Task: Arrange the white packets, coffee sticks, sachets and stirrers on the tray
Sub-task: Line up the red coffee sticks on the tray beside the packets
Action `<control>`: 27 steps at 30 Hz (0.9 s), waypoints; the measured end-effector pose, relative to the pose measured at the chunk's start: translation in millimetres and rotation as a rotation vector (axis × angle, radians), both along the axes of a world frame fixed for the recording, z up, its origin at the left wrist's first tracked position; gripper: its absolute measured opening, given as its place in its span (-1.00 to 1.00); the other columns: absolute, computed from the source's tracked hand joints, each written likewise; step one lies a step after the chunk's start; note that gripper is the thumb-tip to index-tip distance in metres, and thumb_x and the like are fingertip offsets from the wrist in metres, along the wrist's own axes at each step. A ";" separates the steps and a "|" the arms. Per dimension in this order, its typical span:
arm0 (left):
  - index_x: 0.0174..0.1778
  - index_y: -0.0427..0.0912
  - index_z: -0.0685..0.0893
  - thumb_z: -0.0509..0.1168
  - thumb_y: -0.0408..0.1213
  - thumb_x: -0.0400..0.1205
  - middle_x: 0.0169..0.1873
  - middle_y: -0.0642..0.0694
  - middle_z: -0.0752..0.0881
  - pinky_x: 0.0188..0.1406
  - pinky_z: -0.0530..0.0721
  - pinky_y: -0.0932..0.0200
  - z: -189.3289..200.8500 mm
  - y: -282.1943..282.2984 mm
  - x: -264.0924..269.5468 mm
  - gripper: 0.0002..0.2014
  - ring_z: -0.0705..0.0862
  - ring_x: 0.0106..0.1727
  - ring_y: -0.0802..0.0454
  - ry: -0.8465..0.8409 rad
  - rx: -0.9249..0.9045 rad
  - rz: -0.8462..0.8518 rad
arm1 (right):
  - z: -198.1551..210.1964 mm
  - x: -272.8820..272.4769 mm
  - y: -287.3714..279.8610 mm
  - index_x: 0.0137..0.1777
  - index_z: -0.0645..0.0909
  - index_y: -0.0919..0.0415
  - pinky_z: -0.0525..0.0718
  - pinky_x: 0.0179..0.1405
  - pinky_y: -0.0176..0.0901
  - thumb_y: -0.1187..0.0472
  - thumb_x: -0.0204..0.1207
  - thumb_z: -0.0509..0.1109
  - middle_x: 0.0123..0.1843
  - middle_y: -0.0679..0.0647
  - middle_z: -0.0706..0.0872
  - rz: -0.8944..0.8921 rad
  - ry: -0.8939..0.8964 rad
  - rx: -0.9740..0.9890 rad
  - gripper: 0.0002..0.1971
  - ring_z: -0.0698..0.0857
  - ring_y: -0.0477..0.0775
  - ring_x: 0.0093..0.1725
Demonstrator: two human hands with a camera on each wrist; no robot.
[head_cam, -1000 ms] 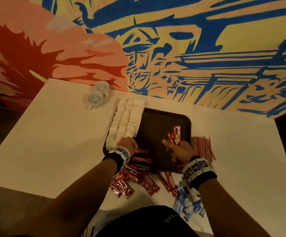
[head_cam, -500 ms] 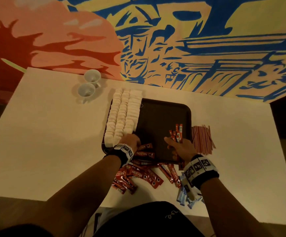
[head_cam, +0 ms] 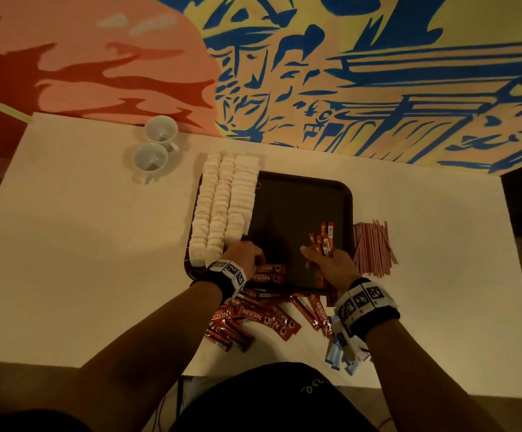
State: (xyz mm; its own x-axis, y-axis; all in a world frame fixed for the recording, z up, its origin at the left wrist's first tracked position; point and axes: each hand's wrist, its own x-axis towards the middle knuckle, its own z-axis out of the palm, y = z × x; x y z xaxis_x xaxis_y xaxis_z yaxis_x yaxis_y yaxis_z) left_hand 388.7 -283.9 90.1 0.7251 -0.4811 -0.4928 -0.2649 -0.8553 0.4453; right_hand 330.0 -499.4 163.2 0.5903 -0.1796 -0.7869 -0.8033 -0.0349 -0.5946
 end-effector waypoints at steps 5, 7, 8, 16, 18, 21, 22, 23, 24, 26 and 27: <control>0.18 0.05 0.77 0.27 -0.30 0.73 0.21 -0.01 0.70 0.28 0.54 0.18 3.3 0.8 0.0 -0.77 0.66 0.26 0.00 -0.003 -0.080 0.146 | 2.7 8.4 3.9 -0.16 0.59 0.12 0.56 -0.48 -0.24 -0.04 0.58 0.54 -0.38 -0.01 0.61 0.010 0.000 0.049 -0.72 0.54 -0.10 -0.50; 0.19 0.04 0.76 0.27 -0.30 0.73 0.19 0.03 0.73 0.18 0.53 0.30 8.5 0.9 2.4 -0.77 0.69 0.21 0.06 0.003 -0.162 0.244 | 5.1 13.6 7.0 -0.19 0.57 0.11 0.53 -0.51 -0.24 -0.10 0.57 0.52 -0.41 -0.02 0.57 -0.001 -0.010 0.070 -0.68 0.50 -0.09 -0.52; 0.19 0.03 0.76 0.28 -0.29 0.72 0.16 0.05 0.74 0.11 0.50 0.37 13.5 0.6 4.5 -0.78 0.70 0.17 0.10 0.012 -0.208 0.289 | 6.2 16.4 9.1 -0.17 0.57 0.11 0.51 -0.51 -0.23 -0.14 0.58 0.50 -0.42 -0.02 0.57 -0.006 -0.018 0.080 -0.66 0.49 -0.08 -0.52; 0.14 0.04 0.79 0.42 -0.21 0.66 0.00 0.30 0.74 0.08 0.66 0.33 59.1 -1.0 15.4 -0.83 0.69 0.02 0.36 0.067 -0.640 0.504 | 8.6 27.1 26.4 -0.09 0.63 0.13 0.54 -0.41 -0.18 -0.34 0.62 0.33 -0.37 -0.01 0.60 -0.043 -0.137 0.091 -0.51 0.53 -0.08 -0.46; 0.15 0.02 0.79 0.43 -0.21 0.65 0.01 0.18 0.78 0.00 0.76 0.23 65.4 -0.5 11.6 -0.83 0.74 -0.01 0.27 0.116 -0.712 0.509 | 9.6 25.1 31.5 -0.10 0.65 0.10 0.57 -0.34 -0.13 -0.35 0.62 0.32 -0.35 -0.01 0.62 -0.090 -0.167 0.101 -0.52 0.55 -0.06 -0.43; 0.17 -0.06 0.78 0.45 -0.24 0.64 0.00 0.03 0.81 -0.14 0.77 0.24 78.5 -0.1 -0.9 -0.81 0.77 -0.07 0.16 0.171 -0.775 0.456 | 13.8 19.7 39.0 -0.06 0.67 0.09 0.60 -0.29 -0.10 -0.40 0.62 0.26 -0.31 0.00 0.63 -0.145 -0.234 0.096 -0.47 0.58 -0.04 -0.37; 0.17 -0.09 0.78 0.46 -0.24 0.63 -0.01 0.00 0.81 -0.14 0.78 0.23 82.5 0.4 -6.4 -0.80 0.77 -0.06 0.14 0.187 -0.783 0.431 | 15.5 17.3 41.2 -0.05 0.67 0.09 0.59 -0.28 -0.10 -0.42 0.62 0.24 -0.31 0.00 0.63 -0.173 -0.259 0.113 -0.46 0.58 -0.03 -0.37; 0.16 -0.11 0.78 0.48 -0.25 0.62 -0.02 -0.03 0.81 -0.13 0.79 0.19 86.8 1.0 -12.8 -0.80 0.77 -0.03 0.11 0.203 -0.790 0.406 | 17.5 14.2 43.5 -0.05 0.66 0.09 0.58 -0.28 -0.10 -0.43 0.62 0.23 -0.32 0.01 0.62 -0.207 -0.282 0.144 -0.45 0.58 -0.03 -0.37; 0.13 -0.13 0.79 0.50 -0.25 0.60 -0.02 -0.05 0.81 -0.12 0.79 0.14 90.1 1.8 -19.0 -0.80 0.77 -0.01 0.07 0.215 -0.796 0.387 | 20.0 10.7 46.1 -0.05 0.65 0.08 0.57 -0.28 -0.10 -0.43 0.62 0.22 -0.32 0.01 0.61 -0.241 -0.305 0.173 -0.45 0.57 -0.03 -0.37; 0.07 -0.13 0.79 0.55 -0.21 0.55 -0.05 -0.10 0.82 -0.06 0.78 0.04 95.7 3.2 -31.5 -0.79 0.78 0.01 -0.02 0.226 -0.800 0.364 | 24.8 2.8 51.1 -0.02 0.65 0.10 0.60 -0.19 -0.07 -0.39 0.64 0.21 -0.32 0.01 0.63 -0.299 -0.344 0.193 -0.47 0.59 -0.02 -0.34; 0.04 -0.12 0.79 0.57 -0.19 0.53 -0.07 -0.12 0.82 -0.02 0.77 0.02 98.2 3.2 -38.1 -0.78 0.78 0.01 -0.05 0.224 -0.795 0.355 | 27.4 -1.5 54.2 0.00 0.66 0.11 0.63 -0.13 -0.05 -0.38 0.65 0.21 -0.32 0.00 0.64 -0.326 -0.360 0.202 -0.47 0.61 -0.01 -0.31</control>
